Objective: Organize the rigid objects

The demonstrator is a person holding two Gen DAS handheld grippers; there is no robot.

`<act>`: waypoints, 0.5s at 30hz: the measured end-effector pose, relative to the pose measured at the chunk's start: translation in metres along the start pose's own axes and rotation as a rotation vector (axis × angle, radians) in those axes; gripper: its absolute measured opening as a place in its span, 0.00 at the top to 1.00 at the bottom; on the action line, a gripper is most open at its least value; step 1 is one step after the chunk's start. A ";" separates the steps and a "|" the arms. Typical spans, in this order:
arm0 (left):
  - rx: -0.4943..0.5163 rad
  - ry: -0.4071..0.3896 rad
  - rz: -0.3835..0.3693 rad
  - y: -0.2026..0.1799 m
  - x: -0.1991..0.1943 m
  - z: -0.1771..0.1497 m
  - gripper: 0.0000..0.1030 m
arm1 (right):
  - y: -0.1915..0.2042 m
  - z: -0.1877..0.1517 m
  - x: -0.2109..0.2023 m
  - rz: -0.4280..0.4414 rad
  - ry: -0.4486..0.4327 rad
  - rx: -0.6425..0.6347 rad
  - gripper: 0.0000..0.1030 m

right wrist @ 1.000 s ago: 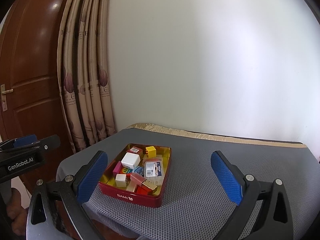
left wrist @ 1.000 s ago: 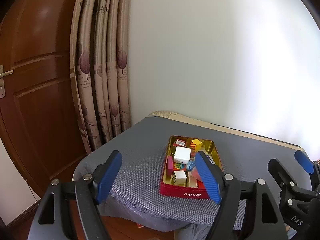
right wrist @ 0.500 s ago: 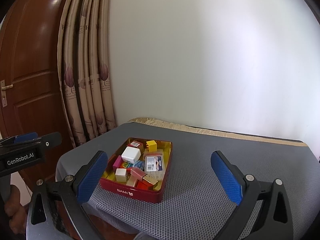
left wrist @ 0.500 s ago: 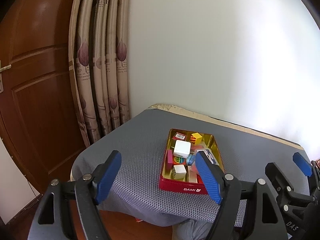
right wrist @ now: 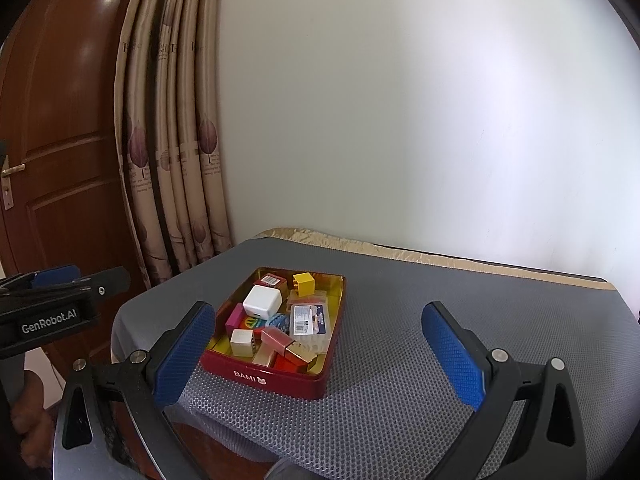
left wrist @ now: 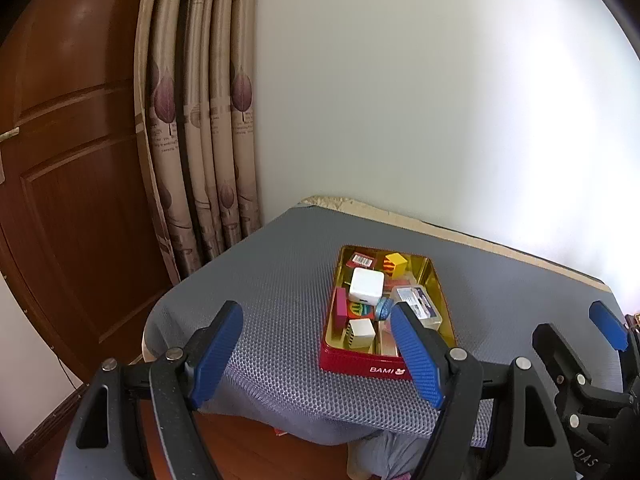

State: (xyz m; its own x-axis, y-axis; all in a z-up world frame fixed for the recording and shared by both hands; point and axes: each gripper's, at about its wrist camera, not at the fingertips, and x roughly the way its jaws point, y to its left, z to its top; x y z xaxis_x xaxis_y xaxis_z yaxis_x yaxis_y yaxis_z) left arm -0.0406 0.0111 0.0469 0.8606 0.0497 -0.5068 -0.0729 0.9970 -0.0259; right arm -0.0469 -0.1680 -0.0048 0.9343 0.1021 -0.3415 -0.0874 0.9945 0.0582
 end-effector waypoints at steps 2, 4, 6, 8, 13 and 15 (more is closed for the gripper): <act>0.001 0.002 0.004 -0.001 0.001 -0.002 0.24 | 0.001 -0.001 0.001 -0.002 0.002 -0.003 0.00; 0.003 0.003 0.010 -0.002 0.002 -0.003 0.24 | 0.002 -0.002 0.001 0.000 0.001 -0.006 0.00; 0.005 0.002 0.016 -0.003 0.003 -0.004 0.24 | 0.004 -0.003 0.001 0.002 0.002 -0.009 0.00; 0.002 0.001 0.023 -0.002 0.005 -0.004 0.24 | 0.005 -0.004 0.001 0.000 0.003 -0.009 0.00; -0.004 0.005 0.033 -0.002 0.009 -0.008 0.24 | 0.006 -0.008 0.000 -0.004 0.002 -0.004 0.00; 0.001 0.000 0.045 -0.002 0.010 -0.009 0.24 | 0.008 -0.009 0.000 -0.012 0.000 -0.005 0.01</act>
State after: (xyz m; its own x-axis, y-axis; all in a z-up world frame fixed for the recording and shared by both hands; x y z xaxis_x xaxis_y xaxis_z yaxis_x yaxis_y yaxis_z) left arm -0.0360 0.0088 0.0341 0.8566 0.0945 -0.5073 -0.1107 0.9939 -0.0018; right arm -0.0510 -0.1603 -0.0126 0.9352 0.0902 -0.3424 -0.0779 0.9957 0.0495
